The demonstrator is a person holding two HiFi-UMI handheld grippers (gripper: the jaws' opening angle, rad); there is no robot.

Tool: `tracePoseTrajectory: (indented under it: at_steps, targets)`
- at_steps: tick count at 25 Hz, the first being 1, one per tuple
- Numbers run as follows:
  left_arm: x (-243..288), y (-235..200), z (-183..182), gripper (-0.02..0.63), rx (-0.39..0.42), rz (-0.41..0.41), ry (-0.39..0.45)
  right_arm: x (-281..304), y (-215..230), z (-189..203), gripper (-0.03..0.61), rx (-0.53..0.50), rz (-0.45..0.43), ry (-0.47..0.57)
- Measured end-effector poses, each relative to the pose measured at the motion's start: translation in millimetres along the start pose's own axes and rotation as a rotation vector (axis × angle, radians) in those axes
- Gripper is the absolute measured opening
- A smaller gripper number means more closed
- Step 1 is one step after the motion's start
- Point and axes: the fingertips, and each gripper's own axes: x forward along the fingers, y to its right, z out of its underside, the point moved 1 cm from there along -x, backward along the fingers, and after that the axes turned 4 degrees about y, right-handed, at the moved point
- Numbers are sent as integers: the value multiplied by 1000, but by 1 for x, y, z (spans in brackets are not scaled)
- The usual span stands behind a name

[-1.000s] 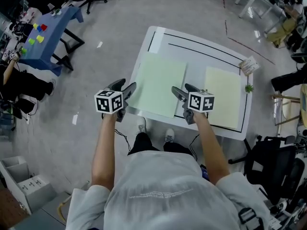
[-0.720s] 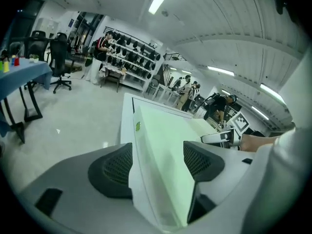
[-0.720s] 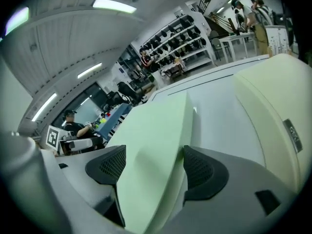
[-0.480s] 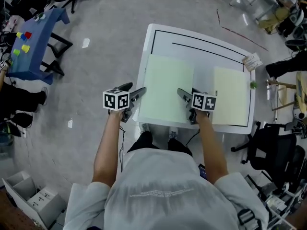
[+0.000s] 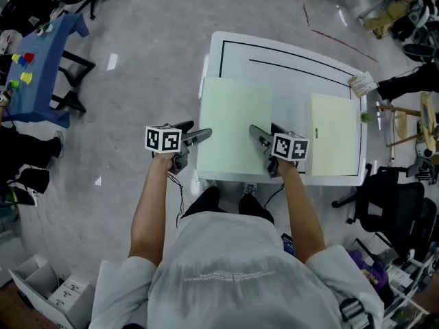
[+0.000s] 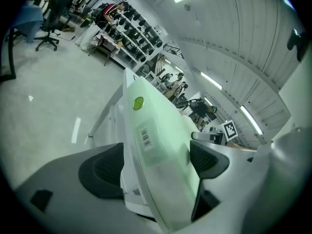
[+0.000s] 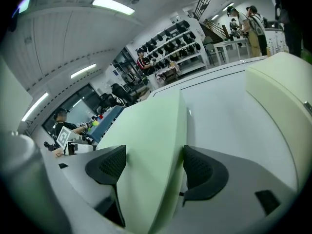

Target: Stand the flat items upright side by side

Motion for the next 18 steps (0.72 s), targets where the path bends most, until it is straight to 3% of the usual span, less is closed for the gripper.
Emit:
tracePoseTrajectory:
  at_steps: [18]
  targets:
    - [8, -8, -6, 423, -236, 321, 76, 41, -47, -6, 368, -113, -143, -10]
